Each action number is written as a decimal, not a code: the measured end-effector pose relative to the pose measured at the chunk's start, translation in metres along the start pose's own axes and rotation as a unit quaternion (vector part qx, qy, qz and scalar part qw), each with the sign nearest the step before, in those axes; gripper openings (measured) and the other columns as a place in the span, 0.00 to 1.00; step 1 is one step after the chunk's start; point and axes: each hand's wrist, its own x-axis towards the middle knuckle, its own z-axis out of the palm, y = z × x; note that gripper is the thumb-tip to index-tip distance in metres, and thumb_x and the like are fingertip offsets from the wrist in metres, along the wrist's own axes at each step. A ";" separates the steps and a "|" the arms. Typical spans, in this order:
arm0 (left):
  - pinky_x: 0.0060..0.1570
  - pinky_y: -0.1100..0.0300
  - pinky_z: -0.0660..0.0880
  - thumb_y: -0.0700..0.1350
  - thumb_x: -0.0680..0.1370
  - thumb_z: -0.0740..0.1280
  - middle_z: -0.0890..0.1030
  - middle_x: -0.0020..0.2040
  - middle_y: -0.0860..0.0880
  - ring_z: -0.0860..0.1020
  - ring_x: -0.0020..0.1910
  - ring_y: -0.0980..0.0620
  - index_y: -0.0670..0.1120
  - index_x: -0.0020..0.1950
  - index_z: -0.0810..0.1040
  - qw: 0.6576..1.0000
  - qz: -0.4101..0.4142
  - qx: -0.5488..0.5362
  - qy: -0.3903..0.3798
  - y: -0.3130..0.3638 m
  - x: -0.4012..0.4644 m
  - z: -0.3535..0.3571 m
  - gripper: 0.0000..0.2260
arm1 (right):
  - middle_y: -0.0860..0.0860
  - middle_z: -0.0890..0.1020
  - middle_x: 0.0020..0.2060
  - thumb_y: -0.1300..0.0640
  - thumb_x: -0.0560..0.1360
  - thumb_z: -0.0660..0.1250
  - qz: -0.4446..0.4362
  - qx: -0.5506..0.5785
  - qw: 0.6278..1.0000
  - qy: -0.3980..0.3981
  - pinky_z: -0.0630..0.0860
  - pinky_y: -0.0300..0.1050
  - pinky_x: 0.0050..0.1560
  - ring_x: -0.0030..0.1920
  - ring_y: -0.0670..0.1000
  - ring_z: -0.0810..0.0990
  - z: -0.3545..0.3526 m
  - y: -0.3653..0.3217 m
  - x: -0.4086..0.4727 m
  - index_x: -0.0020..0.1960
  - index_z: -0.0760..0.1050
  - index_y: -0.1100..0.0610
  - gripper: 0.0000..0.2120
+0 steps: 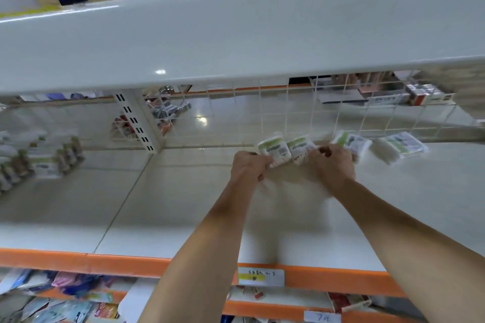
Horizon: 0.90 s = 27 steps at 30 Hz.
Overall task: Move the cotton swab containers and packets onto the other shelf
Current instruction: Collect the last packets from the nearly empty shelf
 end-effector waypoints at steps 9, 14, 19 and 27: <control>0.29 0.63 0.77 0.34 0.71 0.76 0.81 0.39 0.45 0.75 0.29 0.54 0.43 0.56 0.83 0.986 -0.001 -0.129 -0.105 -0.005 -0.019 -0.018 0.15 | 0.48 0.81 0.45 0.50 0.77 0.71 0.007 0.143 0.989 -0.043 0.80 0.49 0.48 0.47 0.52 0.81 -0.013 0.006 -0.014 0.50 0.76 0.52 0.07; 0.39 0.61 0.81 0.37 0.70 0.78 0.85 0.42 0.45 0.78 0.31 0.54 0.42 0.54 0.84 0.982 0.011 -0.167 -0.090 -0.017 -0.031 -0.024 0.14 | 0.52 0.81 0.50 0.50 0.73 0.75 0.034 0.143 0.987 -0.061 0.81 0.51 0.49 0.48 0.53 0.80 -0.018 0.006 -0.025 0.57 0.76 0.54 0.17; 0.30 0.67 0.76 0.37 0.71 0.77 0.86 0.40 0.48 0.81 0.29 0.57 0.42 0.54 0.84 0.981 0.027 -0.175 -0.077 -0.024 -0.062 -0.028 0.12 | 0.54 0.81 0.55 0.55 0.71 0.78 0.071 0.140 0.981 -0.110 0.78 0.47 0.47 0.50 0.54 0.80 -0.026 0.003 -0.039 0.63 0.78 0.59 0.22; 0.31 0.61 0.72 0.34 0.76 0.71 0.77 0.34 0.46 0.69 0.27 0.52 0.36 0.58 0.81 0.985 0.016 -0.169 -0.010 -0.034 -0.108 -0.060 0.11 | 0.63 0.84 0.49 0.65 0.73 0.75 0.098 0.226 0.950 -0.190 0.83 0.45 0.42 0.47 0.60 0.84 -0.039 -0.006 -0.074 0.56 0.82 0.66 0.13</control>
